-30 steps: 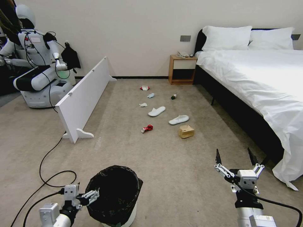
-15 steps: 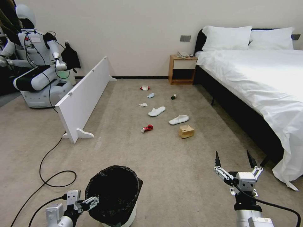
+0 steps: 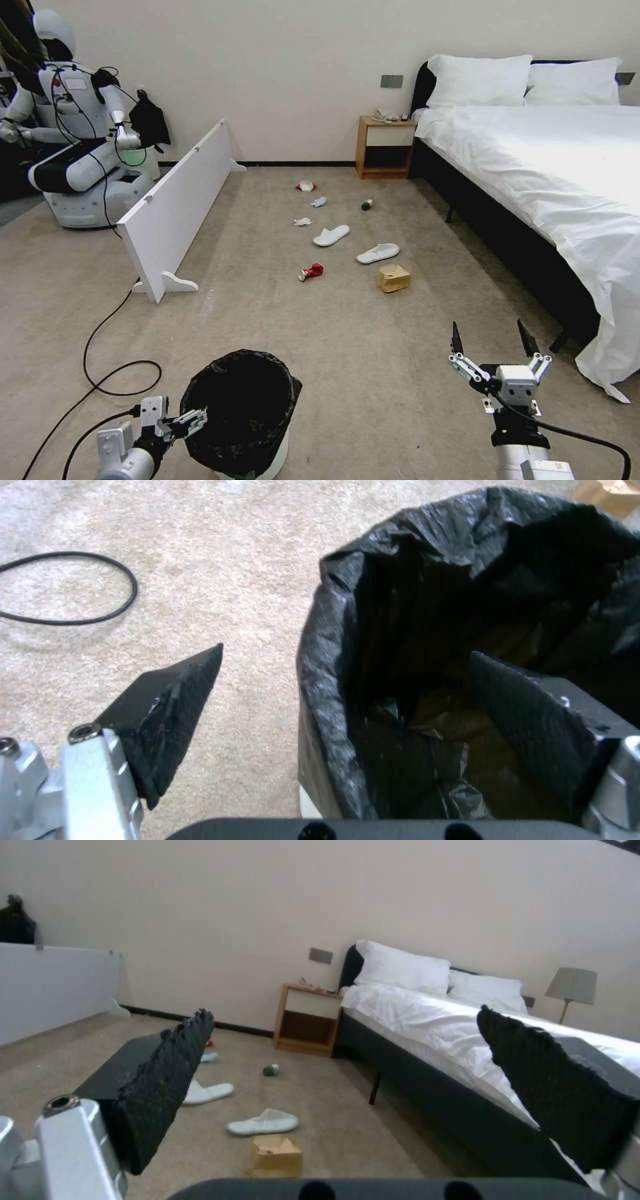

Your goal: Pick up the trash bin, then pick up the garbage from the floor and place it into the trash bin.

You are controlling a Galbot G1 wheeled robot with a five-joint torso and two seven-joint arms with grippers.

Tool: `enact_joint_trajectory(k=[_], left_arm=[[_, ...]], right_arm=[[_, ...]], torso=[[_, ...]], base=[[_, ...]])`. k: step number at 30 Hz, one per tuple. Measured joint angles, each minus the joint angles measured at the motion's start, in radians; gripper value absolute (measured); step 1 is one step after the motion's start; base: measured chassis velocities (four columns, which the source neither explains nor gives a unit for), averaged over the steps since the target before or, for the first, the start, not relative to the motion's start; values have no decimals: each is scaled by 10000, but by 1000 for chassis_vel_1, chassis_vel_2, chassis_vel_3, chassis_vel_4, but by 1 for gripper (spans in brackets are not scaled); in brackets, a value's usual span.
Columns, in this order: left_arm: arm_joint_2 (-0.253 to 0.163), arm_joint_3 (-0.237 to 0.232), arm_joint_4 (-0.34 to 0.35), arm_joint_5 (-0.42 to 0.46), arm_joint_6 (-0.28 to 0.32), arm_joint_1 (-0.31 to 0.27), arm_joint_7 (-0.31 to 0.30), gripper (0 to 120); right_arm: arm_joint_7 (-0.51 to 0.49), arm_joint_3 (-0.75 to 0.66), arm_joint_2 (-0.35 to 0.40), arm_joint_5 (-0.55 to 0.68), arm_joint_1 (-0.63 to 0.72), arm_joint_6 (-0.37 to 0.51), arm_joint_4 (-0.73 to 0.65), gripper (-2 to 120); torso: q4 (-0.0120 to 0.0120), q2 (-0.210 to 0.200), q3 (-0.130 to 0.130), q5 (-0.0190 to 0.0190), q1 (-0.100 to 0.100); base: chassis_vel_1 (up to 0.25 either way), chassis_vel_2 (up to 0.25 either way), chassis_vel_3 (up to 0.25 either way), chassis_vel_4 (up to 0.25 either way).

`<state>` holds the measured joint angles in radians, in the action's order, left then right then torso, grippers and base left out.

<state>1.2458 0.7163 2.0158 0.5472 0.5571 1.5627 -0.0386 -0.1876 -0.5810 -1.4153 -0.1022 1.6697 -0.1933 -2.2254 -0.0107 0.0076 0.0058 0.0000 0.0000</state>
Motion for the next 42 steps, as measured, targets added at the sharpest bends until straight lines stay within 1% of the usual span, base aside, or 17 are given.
enact_joint_trajectory(k=[4, 6, 7, 9, 10, 13, 14, 16, 18, 21, 23, 24, 25, 28, 39, 41, 42], left_arm=[[-41, 14, -84, 135, 145, -86, -122, 94], [-83, 3, -159, 265, 299, -119, -257, 84], [-83, 3, -159, 265, 299, -119, -257, 84], [-186, -82, -347, 480, 537, -204, -476, 72], [-186, -82, -347, 480, 537, -204, -476, 72], [-304, -158, -637, 755, 737, -333, -714, 57], [-304, -158, -637, 755, 737, -333, -714, 57], [-359, -190, -793, 953, 840, -354, -856, 48], [-388, -205, -846, 995, 838, -361, -879, 43], [-425, -229, -908, 1071, 849, -380, -908, 29], [-429, -235, -914, 1107, 860, -389, -923, 26], [-441, -246, -925, 1173, 889, -407, -965, 19], [-441, -246, -925, 1173, 889, -407, -965, 19], [-497, -343, -948, 1276, 928, -425, -1001, 5], [-410, -421, -793, 1220, 857, -332, -1001, 5], [-377, -389, -754, 1201, 788, -292, -934, 5], [-296, -311, -658, 995, 558, -197, -569, 4]], right_arm=[[5, 84, 3, 0, -7, 19, 8, 100], [7, 139, 23, 16, -28, 50, 12, 100], [7, 139, 23, 16, -28, 50, 12, 100], [8, 184, 50, 45, -65, 93, 16, 100], [8, 184, 50, 45, -65, 93, 16, 100], [11, 279, 57, 57, -77, 120, 20, 100], [11, 279, 57, 57, -77, 120, 20, 100], [15, 361, 69, 58, -84, 137, 26, 100], [20, 404, 78, 58, -87, 143, 26, 100], [30, 444, 86, 56, -87, 152, 27, 100], [32, 449, 86, 56, -87, 153, 27, 100], [35, 456, 85, 54, -87, 154, 27, 100], [35, 456, 85, 54, -87, 154, 27, 100], [49, 496, 81, 52, -86, 163, 24, 100], [68, 498, 85, 32, -56, 168, 1, 100], [71, 498, 81, 21, -46, 168, 0, 100], [76, 497, 73, 10, -40, 168, -2, 100]], torso=[[0, 0, 0, 0, 0], [0, 0, 0, 0, 0], [0, 0, 0, 0, 0], [0, 0, 0, 0, 0], [0, 0, 0, 0, 0], [0, 0, 0, 0, 0], [0, 0, 0, 0, 0], [1, 0, 0, 0, 0], [1, 0, -1, 4, 0], [2, 1, -1, 5, 0], [1, 1, 0, 5, 0], [1, 1, -1, 5, 0], [1, 1, -1, 5, 0], [1, 1, -2, 3, -1], [-1, 2, 0, -2, 0], [-1, 2, 1, -5, 0], [0, 0, 2, -9, 0]], base=[[0, 0, 0, 0], [0, 0, 0, 0], [0, 0, 0, 0], [0, 0, 0, 0], [0, 0, 0, 0], [0, 0, 0, 0], [0, 0, 0, 0], [0, 0, 0, 0], [0, 0, 0, 0], [0, 0, 0, 0], [0, 0, 0, 0], [0, 0, 0, 0], [0, 0, 0, 0], [0, 0, 0, 0], [0, 0, 0, 0], [0, 0, 0, 0], [0, 0, 0, 0]])
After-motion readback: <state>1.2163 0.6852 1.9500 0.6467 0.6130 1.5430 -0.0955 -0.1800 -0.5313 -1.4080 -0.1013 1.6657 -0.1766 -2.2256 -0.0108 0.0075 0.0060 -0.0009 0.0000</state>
